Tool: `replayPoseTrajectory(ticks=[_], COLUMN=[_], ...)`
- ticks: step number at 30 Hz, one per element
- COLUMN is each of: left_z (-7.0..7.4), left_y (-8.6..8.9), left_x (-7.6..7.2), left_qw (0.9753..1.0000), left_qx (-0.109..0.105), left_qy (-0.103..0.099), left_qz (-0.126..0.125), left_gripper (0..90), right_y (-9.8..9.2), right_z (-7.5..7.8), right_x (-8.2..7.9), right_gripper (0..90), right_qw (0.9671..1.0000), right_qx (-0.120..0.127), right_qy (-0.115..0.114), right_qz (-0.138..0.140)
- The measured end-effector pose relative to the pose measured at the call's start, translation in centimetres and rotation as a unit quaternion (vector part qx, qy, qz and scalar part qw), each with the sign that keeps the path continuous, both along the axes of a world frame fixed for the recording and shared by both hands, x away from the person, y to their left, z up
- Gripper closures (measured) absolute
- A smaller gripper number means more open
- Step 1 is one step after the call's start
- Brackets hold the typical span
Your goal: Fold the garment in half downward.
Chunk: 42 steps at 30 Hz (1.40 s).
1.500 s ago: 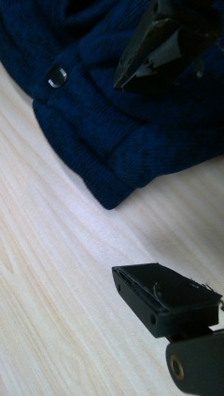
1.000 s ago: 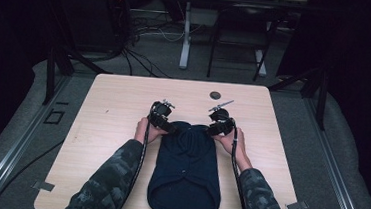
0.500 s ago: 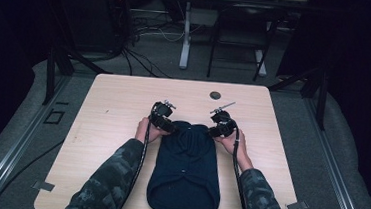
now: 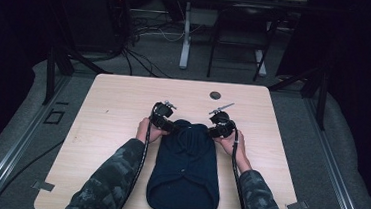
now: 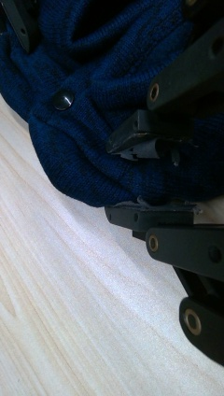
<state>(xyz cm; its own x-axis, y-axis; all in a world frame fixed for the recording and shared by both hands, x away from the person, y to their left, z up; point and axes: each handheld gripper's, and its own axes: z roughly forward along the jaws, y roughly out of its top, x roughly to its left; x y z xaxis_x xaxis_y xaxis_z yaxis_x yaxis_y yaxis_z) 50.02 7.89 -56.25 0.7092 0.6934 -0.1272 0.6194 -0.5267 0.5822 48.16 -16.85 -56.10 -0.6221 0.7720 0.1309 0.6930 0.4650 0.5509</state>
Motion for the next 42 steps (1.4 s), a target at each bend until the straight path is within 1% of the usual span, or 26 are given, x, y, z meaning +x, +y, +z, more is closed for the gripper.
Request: replayPoseTrajectory(ticks=[1,2,5,7,9,10,11,12,13,15,16,17,23,24,27,33,35,36,37,38,40,42], left_z=[0.0,0.1,0.3,0.4,0.6,0.7,0.8,0.9,1.0,1.2,1.4,1.5,2.5,2.7,3.4,4.4,4.7,4.8,5.0,5.1,5.3,5.6], left_y=[-0.1,-0.1,-0.2,-0.2,-0.1,-0.1,-0.1,-0.1,-0.1,0.0,0.1,0.1,0.6,0.7,0.8,1.0,1.0,1.1,1.1,1.1,1.2,1.2], left_x=[0.0,-0.1,-0.2,-0.3,-0.3,-0.3,-0.4,-0.4,-0.4,-0.5,-0.5,-0.6,-0.9,-0.9,-1.1,-1.5,-1.5,-1.6,-1.6,-1.6,-1.7,-1.9], left_qw=[1.0,1.0,0.9999,0.9998,0.9998,0.9998,0.9998,0.9998,0.9998,0.9997,0.9997,0.9997,0.9993,0.9992,0.9988,0.998,0.9979,0.9978,0.9978,0.9976,0.9973,0.997], left_qx=[0.002,0.004,0.01,0.01,0.01,0.009,0.008,0.006,0.007,0.005,0.005,0.003,-0.009,-0.01,-0.016,-0.024,-0.027,-0.028,-0.028,-0.03,-0.033,-0.034], left_qy=[-0.003,-0.005,-0.013,-0.016,-0.016,-0.017,-0.019,-0.019,-0.02,-0.022,-0.023,-0.022,-0.035,-0.037,-0.043,-0.055,-0.055,-0.056,-0.057,-0.058,-0.061,-0.065], left_qz=[0.001,0.001,0.0,0.001,-0.001,-0.001,0.001,0.001,-0.001,-0.001,-0.002,-0.003,-0.012,-0.014,-0.016,-0.02,-0.019,-0.02,-0.021,-0.02,-0.024,-0.026], left_gripper=[67.0,67.2,67.7,67.8,67.6,67.4,67.3,67.3,67.2,67.1,67.2,67.1,67.7,67.8,67.9,67.6,66.5,66.3,66.3,66.4,66.4,66.4], right_y=[0.1,0.1,0.2,0.2,0.2,0.3,0.4,0.3,0.4,0.3,0.4,0.3,0.2,0.2,0.1,-0.2,-0.3,-0.3,-0.4,-0.4,-0.5,-0.6], right_z=[0.0,0.0,0.1,0.1,0.4,0.4,0.3,0.6,0.7,0.9,1.1,1.2,2.4,2.6,3.2,4.4,4.7,4.8,5.0,5.1,5.4,5.6], right_x=[-0.1,0.0,-0.1,-0.1,-0.1,-0.2,-0.3,-0.3,-0.3,-0.4,-0.5,-0.6,-1.1,-1.2,-1.5,-2.1,-2.2,-2.3,-2.4,-2.4,-2.6,-2.7], right_gripper=[75.3,75.4,75.9,76.3,76.7,76.9,77.0,77.0,77.1,77.1,77.1,77.1,77.2,77.2,77.2,77.1,77.0,77.0,77.0,77.0,77.0,77.0], right_qw=[1.0,1.0,0.9999,0.9999,0.9998,0.9997,0.9996,0.9995,0.9995,0.9993,0.9993,0.9991,0.998,0.9979,0.9971,0.9956,0.9953,0.9951,0.9948,0.9944,0.9941,0.9931], right_qx=[0.001,-0.004,-0.002,-0.003,-0.013,-0.014,-0.003,-0.019,-0.014,-0.017,-0.011,-0.012,-0.011,-0.009,-0.003,0.0,0.002,0.002,0.0,0.006,0.01,0.013], right_qy=[-0.006,-0.004,-0.01,-0.014,-0.017,-0.019,-0.028,-0.023,-0.027,-0.033,-0.035,-0.039,-0.061,-0.064,-0.075,-0.092,-0.096,-0.097,-0.1,-0.104,-0.107,-0.115], right_qz=[-0.007,-0.002,-0.004,-0.005,0.001,0.002,-0.008,0.002,-0.001,0.005,0.002,0.004,0.01,0.007,0.01,0.013,0.011,0.017,0.016,0.016,0.017,0.018])
